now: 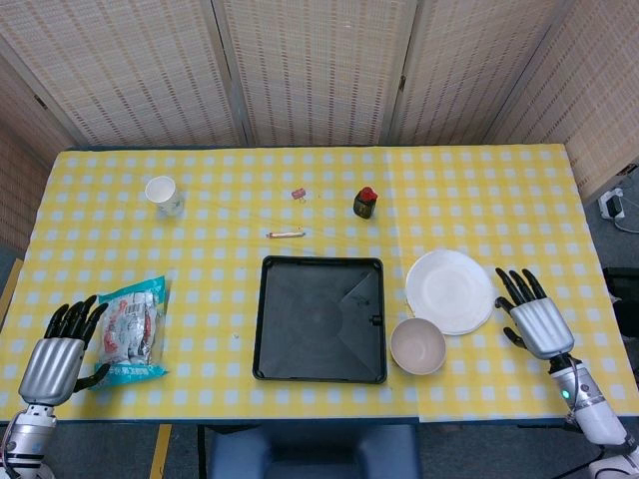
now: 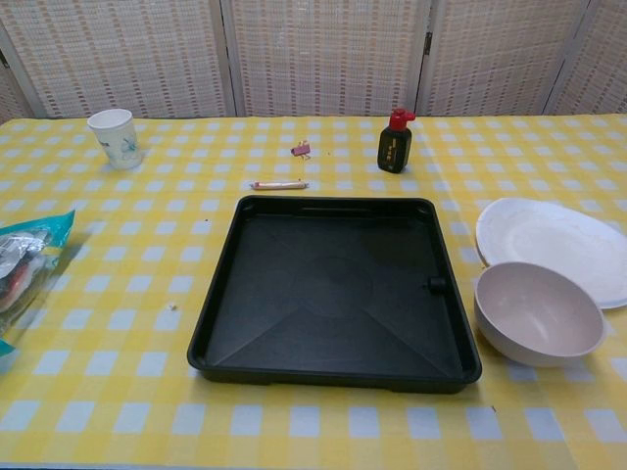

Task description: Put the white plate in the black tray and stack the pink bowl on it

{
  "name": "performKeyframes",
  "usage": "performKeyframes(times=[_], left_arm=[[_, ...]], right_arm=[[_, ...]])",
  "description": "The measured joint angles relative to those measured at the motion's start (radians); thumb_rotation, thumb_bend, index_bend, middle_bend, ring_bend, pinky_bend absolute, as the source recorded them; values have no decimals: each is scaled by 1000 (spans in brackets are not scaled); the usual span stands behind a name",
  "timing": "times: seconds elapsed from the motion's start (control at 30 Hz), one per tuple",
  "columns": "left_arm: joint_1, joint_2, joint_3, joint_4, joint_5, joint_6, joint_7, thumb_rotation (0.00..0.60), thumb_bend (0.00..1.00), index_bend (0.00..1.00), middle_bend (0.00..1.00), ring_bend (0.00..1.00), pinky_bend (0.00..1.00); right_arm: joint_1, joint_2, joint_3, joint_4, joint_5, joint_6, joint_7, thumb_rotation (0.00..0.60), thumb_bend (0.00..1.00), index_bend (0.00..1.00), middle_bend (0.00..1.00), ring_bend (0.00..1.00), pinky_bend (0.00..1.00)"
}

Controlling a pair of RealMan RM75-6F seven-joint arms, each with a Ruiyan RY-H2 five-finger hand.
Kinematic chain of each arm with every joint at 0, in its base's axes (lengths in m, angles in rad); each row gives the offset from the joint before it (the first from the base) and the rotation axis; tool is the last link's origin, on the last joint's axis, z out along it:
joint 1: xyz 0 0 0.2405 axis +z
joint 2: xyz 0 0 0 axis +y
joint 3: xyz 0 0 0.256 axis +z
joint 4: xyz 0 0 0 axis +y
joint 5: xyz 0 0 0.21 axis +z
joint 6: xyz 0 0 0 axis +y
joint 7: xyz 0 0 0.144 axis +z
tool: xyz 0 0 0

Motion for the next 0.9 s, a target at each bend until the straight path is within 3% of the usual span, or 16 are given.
performKeyframes(times=[0.33,0.9], left_arm=[[-1,-1,-2,0,-6,-1,10,600,260,0,0,34,14],[-3,-3,0,4,-9,-9,12,600,263,0,0,34,14]], right_arm=[[42,-61,-10,84,16,-69,21,600,294,426,0,26,37],[61,-144,-21,188,25,-57,64,600,294,444,0,48,37]])
